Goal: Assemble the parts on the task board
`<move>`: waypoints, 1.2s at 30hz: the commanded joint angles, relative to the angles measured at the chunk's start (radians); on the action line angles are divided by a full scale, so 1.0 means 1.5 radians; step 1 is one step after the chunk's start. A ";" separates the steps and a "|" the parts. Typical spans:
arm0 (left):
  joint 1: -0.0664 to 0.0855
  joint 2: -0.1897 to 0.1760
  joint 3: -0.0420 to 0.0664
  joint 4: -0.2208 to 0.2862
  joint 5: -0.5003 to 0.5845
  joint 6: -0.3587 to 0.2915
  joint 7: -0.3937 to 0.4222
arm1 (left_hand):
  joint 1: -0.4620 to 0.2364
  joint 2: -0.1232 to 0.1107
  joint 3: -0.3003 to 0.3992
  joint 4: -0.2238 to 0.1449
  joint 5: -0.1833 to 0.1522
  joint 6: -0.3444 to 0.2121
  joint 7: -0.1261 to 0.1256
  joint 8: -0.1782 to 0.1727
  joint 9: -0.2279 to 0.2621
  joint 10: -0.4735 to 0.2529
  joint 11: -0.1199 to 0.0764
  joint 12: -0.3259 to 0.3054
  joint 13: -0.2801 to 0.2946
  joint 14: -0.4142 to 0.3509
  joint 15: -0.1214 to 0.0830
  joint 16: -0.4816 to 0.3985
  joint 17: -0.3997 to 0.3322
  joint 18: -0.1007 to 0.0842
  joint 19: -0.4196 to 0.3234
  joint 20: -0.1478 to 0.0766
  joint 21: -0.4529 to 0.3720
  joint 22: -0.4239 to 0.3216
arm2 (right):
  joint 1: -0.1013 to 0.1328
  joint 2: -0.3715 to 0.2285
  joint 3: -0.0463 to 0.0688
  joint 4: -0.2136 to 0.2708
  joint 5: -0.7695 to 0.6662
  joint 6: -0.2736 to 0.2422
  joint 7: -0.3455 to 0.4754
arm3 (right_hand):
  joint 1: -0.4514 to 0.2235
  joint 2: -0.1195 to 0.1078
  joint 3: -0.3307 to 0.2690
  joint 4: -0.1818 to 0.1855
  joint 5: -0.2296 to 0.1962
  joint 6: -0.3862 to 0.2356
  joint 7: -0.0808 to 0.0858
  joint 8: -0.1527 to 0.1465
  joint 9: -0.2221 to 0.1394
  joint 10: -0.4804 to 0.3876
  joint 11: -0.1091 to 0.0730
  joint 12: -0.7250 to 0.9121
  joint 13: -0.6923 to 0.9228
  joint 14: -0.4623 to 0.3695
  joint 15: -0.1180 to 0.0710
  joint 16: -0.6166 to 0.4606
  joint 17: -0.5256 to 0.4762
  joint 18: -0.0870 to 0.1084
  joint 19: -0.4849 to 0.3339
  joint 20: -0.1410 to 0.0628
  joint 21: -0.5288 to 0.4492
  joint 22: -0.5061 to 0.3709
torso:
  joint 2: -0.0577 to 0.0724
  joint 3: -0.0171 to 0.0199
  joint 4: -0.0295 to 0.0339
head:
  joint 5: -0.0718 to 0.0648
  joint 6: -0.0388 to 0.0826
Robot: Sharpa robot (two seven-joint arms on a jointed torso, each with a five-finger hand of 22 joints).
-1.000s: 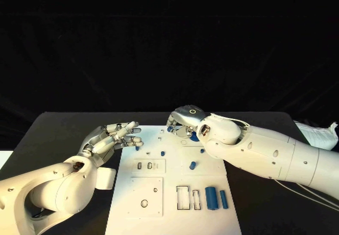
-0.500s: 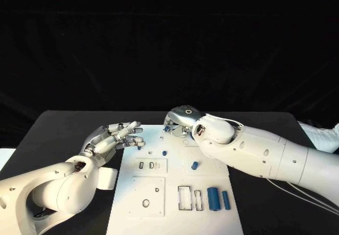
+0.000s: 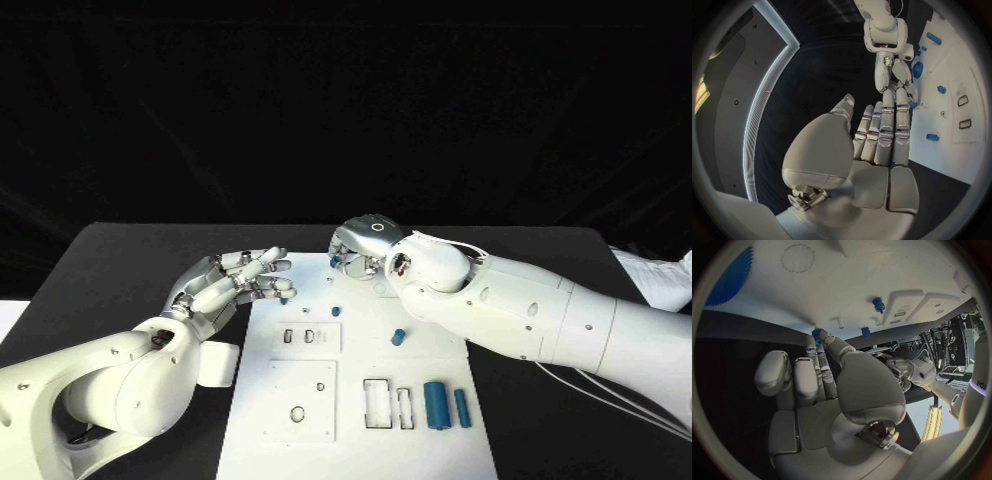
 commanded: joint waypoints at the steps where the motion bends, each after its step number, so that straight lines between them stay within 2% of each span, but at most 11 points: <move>1: 0.001 0.001 0.001 0.003 0.000 0.015 0.003 | -0.002 0.003 0.001 -0.004 0.002 -0.004 0.001 -0.004 -0.001 -0.004 -0.001 -0.003 0.000 0.001 0.002 -0.003 0.001 0.012 0.001 0.003 0.003 -0.001 | -0.001 0.004 -0.001 -0.002 -0.007 0.014 -0.001 | -0.002 -0.006 0.004 0.002 0.002 0.004 0.001 0.000 0.001 0.001 0.002 0.003 0.001 0.018 -0.003 0.003 0.001 -0.010 -0.001 -0.005 0.003 0.001 | 0.000 -0.0006 0.0004 | 0.001 -0.001; 6: 0.002 0.000 0.001 0.003 0.000 0.016 0.003 | -0.002 0.003 0.001 -0.004 0.002 -0.004 0.001 -0.004 -0.001 -0.004 -0.001 -0.003 0.000 0.001 0.002 -0.003 0.001 0.012 0.001 0.003 0.003 -0.001 | -0.001 0.008 -0.001 -0.010 -0.009 0.017 -0.004 | -0.003 -0.008 0.006 0.003 0.001 0.003 0.002 -0.001 0.001 0.000 0.002 0.002 0.000 0.017 -0.003 0.001 -0.003 -0.010 -0.002 -0.004 0.002 0.000 | 0.000 -0.0012 0.0000 | 0.002 -0.002; 12: 0.003 0.000 0.001 0.003 0.000 0.018 0.003 | -0.002 0.003 0.001 -0.004 0.002 -0.004 0.001 -0.004 -0.001 -0.004 -0.001 -0.003 0.000 0.001 0.002 -0.003 0.001 0.012 0.001 0.003 0.003 -0.001 | -0.001 0.013 -0.001 -0.017 -0.009 0.019 -0.006 | -0.005 -0.012 0.008 0.005 0.001 0.000 0.003 -0.002 0.000 -0.004 0.003 0.002 0.000 0.016 -0.002 0.000 -0.005 -0.010 -0.004 -0.004 0.001 -0.002 | 0.001 -0.0005 -0.0004 | 0.001 0.000; 15: 0.003 0.000 0.001 0.003 0.000 0.018 0.003 | -0.002 0.003 0.001 -0.004 0.002 -0.004 0.001 -0.004 -0.001 -0.004 -0.001 -0.003 0.000 0.001 0.002 -0.003 0.001 0.012 0.001 0.003 0.003 -0.001 | -0.001 0.015 -0.001 -0.019 -0.009 0.020 -0.006 | -0.014 -0.024 0.010 0.011 0.001 -0.013 0.006 -0.005 -0.002 -0.019 0.007 0.001 -0.002 0.014 0.002 -0.004 -0.013 -0.009 -0.008 -0.001 -0.001 -0.006 | 0.001 -0.0008 -0.0005 | 0.002 -0.001; 16: 0.004 0.000 0.001 0.003 0.000 0.018 0.003 | -0.002 0.003 0.001 -0.004 0.002 -0.004 0.001 -0.004 -0.001 -0.004 -0.001 -0.003 0.000 0.001 0.002 -0.003 0.001 0.012 0.001 0.003 0.003 -0.001 | -0.001 0.015 -0.001 -0.020 -0.007 0.017 -0.005 | -0.022 -0.038 0.009 0.016 0.000 -0.034 0.011 -0.005 -0.007 -0.047 0.013 0.001 -0.004 0.011 0.009 -0.011 -0.026 -0.009 -0.013 0.003 -0.004 -0.011 | 0.001 -0.0009 -0.0002 | 0.002 -0.001; 20: 0.004 0.000 0.001 0.003 0.000 0.018 0.002 | -0.003 0.003 0.001 -0.005 0.001 -0.004 0.001 -0.005 -0.001 -0.004 0.000 -0.003 0.000 0.001 0.002 -0.004 0.002 0.012 0.001 0.003 0.003 -0.001 | -0.001 0.015 -0.001 -0.022 -0.005 0.007 -0.005 | -0.023 -0.064 -0.008 0.024 -0.014 -0.092 0.021 -0.005 -0.018 -0.119 0.029 0.003 -0.003 0.005 0.020 -0.027 -0.053 -0.006 -0.023 0.016 -0.013 -0.026 | 0.001 -0.0006 0.0001 | 0.003 -0.001; 22: 0.004 0.000 0.001 0.003 0.000 0.017 0.002 | -0.003 0.003 0.001 -0.005 0.001 -0.004 0.001 -0.005 -0.001 -0.004 0.000 -0.003 0.000 0.001 0.002 -0.004 0.002 0.012 0.001 0.003 0.003 -0.001 | 0.000 0.013 -0.001 -0.022 -0.004 0.003 -0.005 | -0.016 -0.066 -0.015 0.026 -0.014 -0.100 0.022 -0.004 -0.018 -0.142 0.032 0.002 -0.004 0.005 0.023 -0.029 -0.058 -0.005 -0.025 0.020 -0.015 -0.029 | 0.001 -0.0005 -0.0002 | 0.003 -0.001; 25: 0.004 -0.001 0.001 0.003 0.000 0.018 0.002 | -0.003 0.003 0.001 -0.005 0.001 -0.004 0.001 -0.005 -0.001 -0.004 0.000 -0.003 0.000 0.001 0.002 -0.004 0.002 0.012 0.001 0.003 0.003 -0.001 | 0.000 0.009 -0.001 -0.019 -0.002 -0.003 -0.004 | -0.014 -0.066 -0.017 0.027 -0.014 -0.101 0.022 -0.004 -0.018 -0.146 0.033 0.002 -0.003 0.004 0.024 -0.030 -0.059 -0.005 -0.025 0.021 -0.015 -0.030 | 0.001 -0.0002 -0.0006 | 0.005 0.000; 28: 0.004 -0.001 0.001 0.002 0.000 0.018 0.002 | -0.003 0.003 0.001 -0.005 0.001 -0.004 0.001 -0.005 -0.001 -0.004 0.000 -0.003 0.000 0.001 0.002 -0.004 0.002 0.012 0.001 0.003 0.003 -0.001 | 0.000 -0.001 -0.001 -0.008 0.002 -0.011 -0.004 | -0.010 -0.063 -0.019 0.030 -0.010 -0.099 0.022 -0.003 -0.017 -0.142 0.032 0.004 -0.002 0.005 0.023 -0.030 -0.060 -0.005 -0.026 0.022 -0.015 -0.030 | 0.000 0.0006 -0.0015 | 0.005 0.001; 32: 0.004 -0.004 0.000 0.002 0.005 0.019 0.002 | -0.003 0.003 0.001 -0.005 0.001 -0.004 0.001 -0.005 -0.001 -0.004 0.000 -0.003 0.000 0.001 0.002 -0.004 0.002 0.012 0.001 0.003 0.003 -0.001 | -0.001 -0.034 0.000 0.027 0.020 -0.024 -0.008 | -0.007 -0.061 -0.023 0.037 0.002 -0.091 0.022 -0.001 -0.015 -0.119 0.029 0.011 0.000 0.005 0.022 -0.030 -0.061 -0.005 -0.025 0.021 -0.014 -0.029 | 0.000 0.0009 -0.0034 | 0.006 0.002; 36: 0.004 -0.008 0.000 0.003 0.007 0.020 0.002 | -0.003 0.003 0.001 -0.005 0.001 -0.005 0.001 -0.005 -0.001 -0.004 0.000 -0.003 0.000 0.001 0.002 -0.004 0.002 0.012 0.000 0.003 0.003 -0.001 | -0.001 -0.080 0.003 0.067 0.078 -0.024 -0.020 | -0.022 -0.060 -0.028 0.059 0.022 -0.076 0.022 0.002 -0.013 -0.068 0.022 0.028 0.008 0.010 0.018 -0.022 -0.050 -0.006 -0.021 0.018 -0.007 -0.018 | -0.002 0.0000 -0.0088 | 0.003 0.004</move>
